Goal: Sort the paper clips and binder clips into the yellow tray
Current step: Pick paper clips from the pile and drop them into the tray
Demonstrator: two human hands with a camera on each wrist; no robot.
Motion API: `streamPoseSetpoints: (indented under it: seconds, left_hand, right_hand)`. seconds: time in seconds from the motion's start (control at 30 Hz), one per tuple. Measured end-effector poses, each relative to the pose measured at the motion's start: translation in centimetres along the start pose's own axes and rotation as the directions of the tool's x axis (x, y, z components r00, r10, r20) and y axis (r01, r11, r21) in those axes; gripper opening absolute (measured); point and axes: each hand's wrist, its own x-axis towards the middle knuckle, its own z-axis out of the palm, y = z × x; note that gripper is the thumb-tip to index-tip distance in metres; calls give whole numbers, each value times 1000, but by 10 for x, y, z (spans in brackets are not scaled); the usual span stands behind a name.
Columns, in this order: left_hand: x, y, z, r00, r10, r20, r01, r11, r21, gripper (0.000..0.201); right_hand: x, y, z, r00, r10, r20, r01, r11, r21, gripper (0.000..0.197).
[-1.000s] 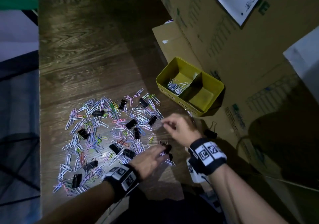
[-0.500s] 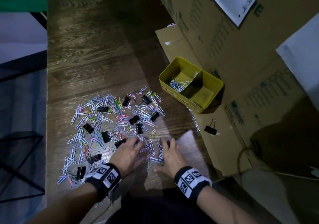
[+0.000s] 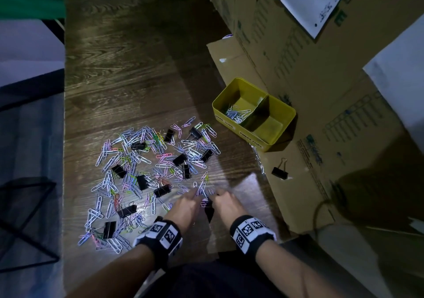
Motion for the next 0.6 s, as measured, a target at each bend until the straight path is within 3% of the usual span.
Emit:
streamPoseSetpoints:
  seconds: [0.2,0.3,0.4,0.5,0.6]
  left_hand:
    - [-1,-13,-6,988,32,-149,-48,994,-103,23]
    - [2,-17,-12,976,-109,-189,60,966,-251,21]
    - [4,-24,-19,945,-281,-168,189,886,-423,20]
    - [1,-28,-29,911,-412,-18,311,716,-625,18]
    - [0,-30,-47,860,-485,158,391,428,-815,12]
  right_hand:
    - [-5,14,-5,1000,-9,18,9,1000,-9,26]
    - [-5,20,-9,1000,8,11,-9,998,66,25]
    - [-4,29,-18,999,-2,-43,11,975,221,20]
    - [-6,39,-30,996,37,-81,-5,931,365,23]
    - [-8,50,-37,983,117,-138,-32,863,505,26]
